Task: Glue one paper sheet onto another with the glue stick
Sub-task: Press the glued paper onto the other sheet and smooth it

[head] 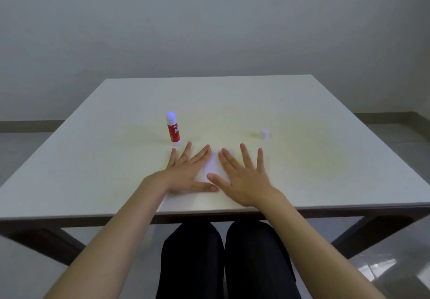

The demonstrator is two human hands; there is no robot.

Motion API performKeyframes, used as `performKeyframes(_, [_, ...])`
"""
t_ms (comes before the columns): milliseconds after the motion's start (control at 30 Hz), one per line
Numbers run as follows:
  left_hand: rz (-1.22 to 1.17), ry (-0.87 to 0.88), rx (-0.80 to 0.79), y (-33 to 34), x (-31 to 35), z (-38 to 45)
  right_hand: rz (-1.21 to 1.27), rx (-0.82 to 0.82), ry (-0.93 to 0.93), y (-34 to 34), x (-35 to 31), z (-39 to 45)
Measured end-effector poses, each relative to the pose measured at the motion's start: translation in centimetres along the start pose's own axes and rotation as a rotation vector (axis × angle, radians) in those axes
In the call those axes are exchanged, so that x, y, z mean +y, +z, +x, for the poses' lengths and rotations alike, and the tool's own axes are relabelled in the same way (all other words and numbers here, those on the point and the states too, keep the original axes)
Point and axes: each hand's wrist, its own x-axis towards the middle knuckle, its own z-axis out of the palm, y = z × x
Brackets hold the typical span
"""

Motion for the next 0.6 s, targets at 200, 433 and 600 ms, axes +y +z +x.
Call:
performKeyframes(200, [0.0, 0.003, 0.002, 0.0, 0.0, 0.1, 0.052, 0.014, -0.143, 1.2, -0.7, -1.4])
performKeyframes(433, [-0.004, -0.001, 0.001, 0.2, -0.2, 0.1, 0.056, 0.054, -0.147, 1.4, -1.3, -3.5])
performKeyframes(600, [-0.029, 0.0, 0.021, 0.3, -0.3, 0.1, 0.035, 0.064, 0.001, 1.0, 0.9, -3.2])
